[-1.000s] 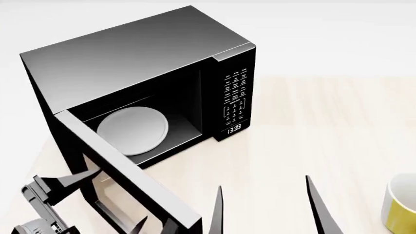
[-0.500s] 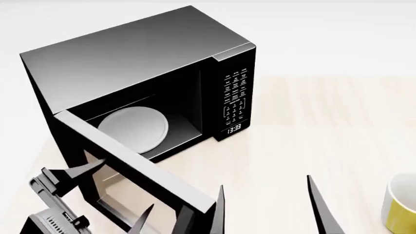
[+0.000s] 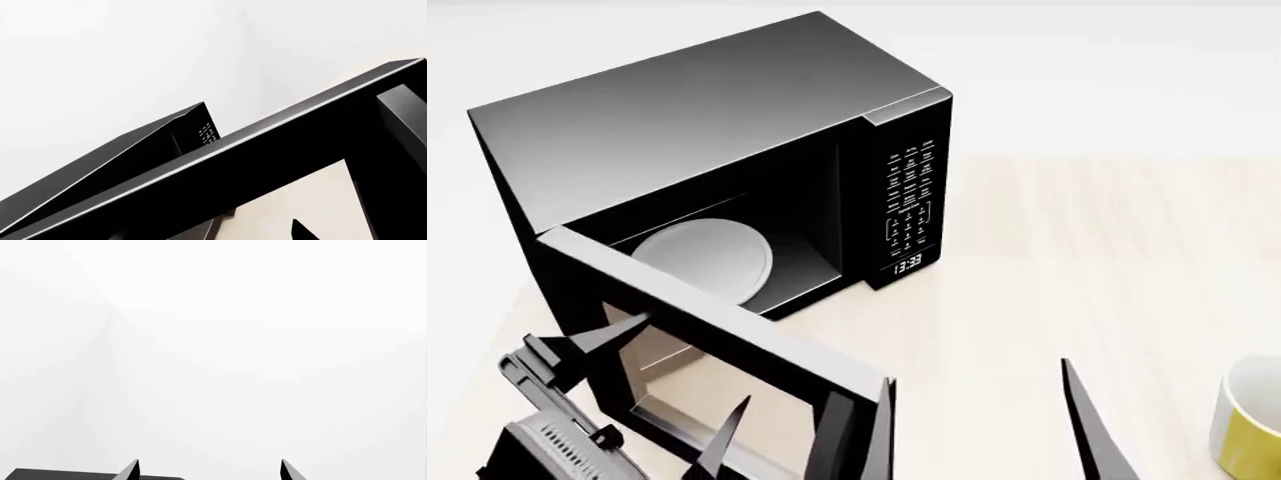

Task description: Close the microwave.

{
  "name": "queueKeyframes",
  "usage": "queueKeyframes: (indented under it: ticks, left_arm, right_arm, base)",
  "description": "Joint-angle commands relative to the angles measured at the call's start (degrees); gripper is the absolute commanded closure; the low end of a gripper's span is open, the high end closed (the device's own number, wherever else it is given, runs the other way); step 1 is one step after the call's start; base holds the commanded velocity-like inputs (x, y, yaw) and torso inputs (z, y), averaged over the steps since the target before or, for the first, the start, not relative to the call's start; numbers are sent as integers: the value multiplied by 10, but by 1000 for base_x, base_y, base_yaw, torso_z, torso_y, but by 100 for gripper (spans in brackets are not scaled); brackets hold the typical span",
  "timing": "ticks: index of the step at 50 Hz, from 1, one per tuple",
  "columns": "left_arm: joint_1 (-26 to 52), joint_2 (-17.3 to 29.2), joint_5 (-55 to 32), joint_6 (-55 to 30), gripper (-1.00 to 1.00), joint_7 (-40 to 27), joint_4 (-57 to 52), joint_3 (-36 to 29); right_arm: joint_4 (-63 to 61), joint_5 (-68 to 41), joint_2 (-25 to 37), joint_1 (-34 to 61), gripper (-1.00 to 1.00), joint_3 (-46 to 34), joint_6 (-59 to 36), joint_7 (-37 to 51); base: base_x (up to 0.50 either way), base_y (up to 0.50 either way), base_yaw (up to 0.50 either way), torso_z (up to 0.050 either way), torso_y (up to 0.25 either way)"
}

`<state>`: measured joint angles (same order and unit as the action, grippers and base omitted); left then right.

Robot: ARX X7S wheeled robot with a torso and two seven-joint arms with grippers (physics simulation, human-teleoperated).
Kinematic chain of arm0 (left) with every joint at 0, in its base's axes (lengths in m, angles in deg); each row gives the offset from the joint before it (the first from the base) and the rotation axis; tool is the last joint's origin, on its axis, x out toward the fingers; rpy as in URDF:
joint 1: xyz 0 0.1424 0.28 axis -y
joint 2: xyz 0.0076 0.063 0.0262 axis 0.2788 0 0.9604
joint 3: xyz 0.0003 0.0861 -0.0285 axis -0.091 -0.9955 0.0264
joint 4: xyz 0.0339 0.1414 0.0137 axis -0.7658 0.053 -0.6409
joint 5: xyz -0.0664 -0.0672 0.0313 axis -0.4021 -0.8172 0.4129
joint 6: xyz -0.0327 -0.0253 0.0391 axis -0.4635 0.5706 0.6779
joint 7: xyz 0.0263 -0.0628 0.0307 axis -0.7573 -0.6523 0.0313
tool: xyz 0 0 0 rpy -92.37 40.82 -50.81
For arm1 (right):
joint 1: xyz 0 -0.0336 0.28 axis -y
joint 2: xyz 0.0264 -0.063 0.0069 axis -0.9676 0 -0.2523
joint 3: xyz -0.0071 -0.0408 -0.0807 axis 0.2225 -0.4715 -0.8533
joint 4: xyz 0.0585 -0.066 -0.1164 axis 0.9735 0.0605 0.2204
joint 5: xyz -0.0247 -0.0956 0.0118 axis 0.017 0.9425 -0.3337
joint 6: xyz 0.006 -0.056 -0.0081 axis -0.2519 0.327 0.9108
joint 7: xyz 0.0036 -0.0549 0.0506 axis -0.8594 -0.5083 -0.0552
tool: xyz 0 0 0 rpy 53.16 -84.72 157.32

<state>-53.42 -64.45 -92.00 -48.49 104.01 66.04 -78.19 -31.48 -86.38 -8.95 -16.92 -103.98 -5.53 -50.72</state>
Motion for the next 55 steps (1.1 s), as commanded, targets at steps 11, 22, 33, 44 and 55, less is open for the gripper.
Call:
queueKeyframes:
  ticks: [11, 22, 33, 44, 55]
  left_arm:
    - [20, -24, 9, 18, -100, -14, 45, 5]
    - [30, -34, 9, 22, -100, -19, 61, 1]
    - [44, -43, 12, 28, -100, -28, 80, -1]
    - [57, -51, 13, 29, -100, -35, 92, -3]
    - [62, -56, 15, 33, -100, -42, 105, -5]
  right_arm:
    - [3, 3, -1, 2, -100, 3, 3, -1]
    - [1, 1, 2, 1, -100, 2, 0, 1]
    - [2, -3, 4, 3, -100, 0, 1, 2]
    - [4, -2, 6, 3, -100, -2, 3, 4]
    - [3, -2, 8, 2, -100, -4, 4, 6]
  base:
    - [0, 0, 0, 0, 0]
    - [0, 0, 0, 0, 0]
    - [0, 0, 0, 0, 0]
    - [0, 0, 0, 0, 0]
    - [0, 0, 0, 0, 0]
